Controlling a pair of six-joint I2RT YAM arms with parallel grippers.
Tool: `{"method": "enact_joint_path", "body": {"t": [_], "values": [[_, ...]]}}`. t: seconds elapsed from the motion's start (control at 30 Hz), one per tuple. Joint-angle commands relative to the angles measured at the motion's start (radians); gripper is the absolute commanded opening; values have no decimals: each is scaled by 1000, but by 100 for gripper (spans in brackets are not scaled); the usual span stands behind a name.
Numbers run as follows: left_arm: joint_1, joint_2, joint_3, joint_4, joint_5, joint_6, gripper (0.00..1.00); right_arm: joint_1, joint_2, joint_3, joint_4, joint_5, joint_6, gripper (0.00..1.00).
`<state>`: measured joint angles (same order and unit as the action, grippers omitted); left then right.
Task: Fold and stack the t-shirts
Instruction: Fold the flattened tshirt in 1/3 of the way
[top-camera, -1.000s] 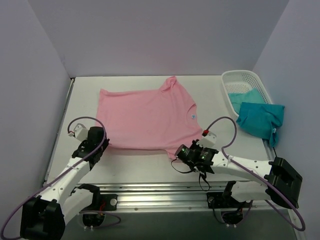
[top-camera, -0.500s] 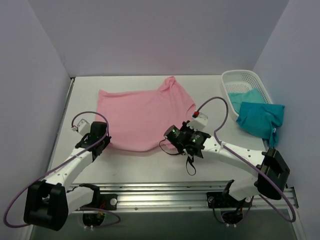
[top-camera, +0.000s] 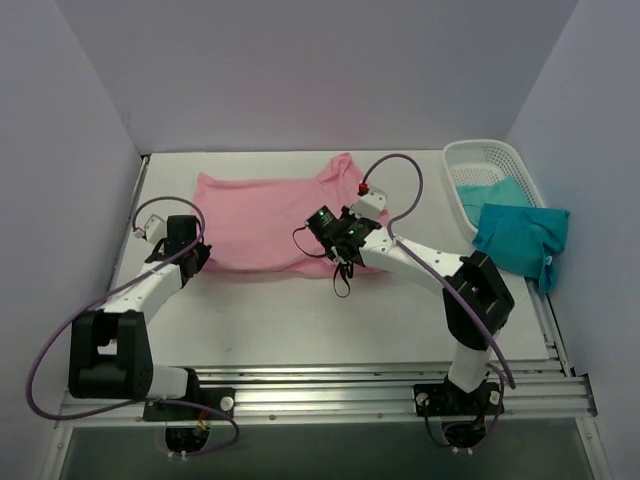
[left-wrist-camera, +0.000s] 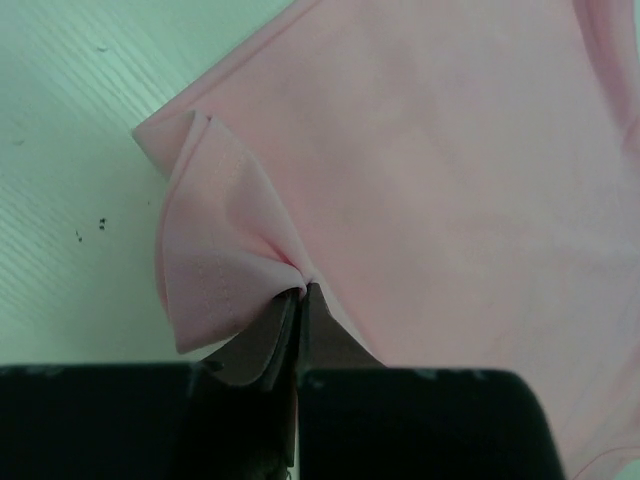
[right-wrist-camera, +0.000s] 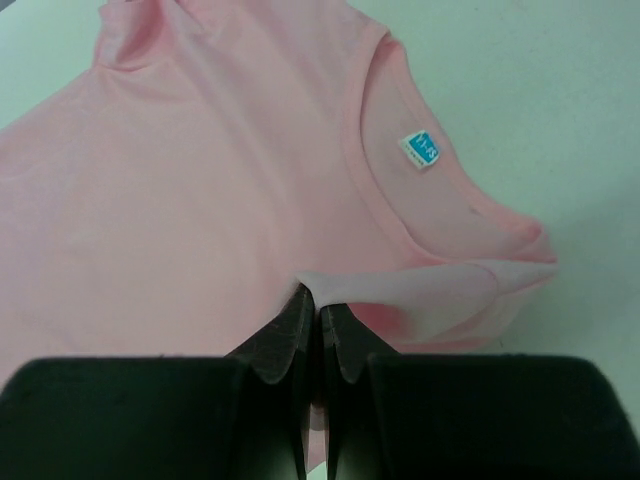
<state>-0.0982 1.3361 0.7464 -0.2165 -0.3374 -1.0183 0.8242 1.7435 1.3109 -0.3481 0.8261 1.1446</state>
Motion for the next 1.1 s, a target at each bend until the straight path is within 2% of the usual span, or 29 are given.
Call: {"method": "enact_joint_path", "body": {"t": [0.0,0.17,0.5,0.73,0.83,0.87,0.97,1.0,1.07], "values": [[72,89,68,88,87,40,4,-62,68,97,-11,12,-52,0],[133,248,157,138,164,84,3,-141,191,180,9,-54,-92,0],[149,469,386,144,262,149,3,-244,379,346,46,-148,-147,0],[155,604,559,94,311,181,9,-292,465,450,41,-200,-170,0],[160,661,628,68,325,193,29,-312,482,470,37,-209,-169,0],[163,684,643,62,336,196,50,-316,485,470,43,-217,-169,0],[167,715,686,48,337,195,88,-335,505,472,54,-235,-172,0],[169,719,692,48,337,193,94,-338,510,476,57,-251,-175,0],[172,730,708,48,337,192,94,-349,533,498,55,-262,-181,0]]}}
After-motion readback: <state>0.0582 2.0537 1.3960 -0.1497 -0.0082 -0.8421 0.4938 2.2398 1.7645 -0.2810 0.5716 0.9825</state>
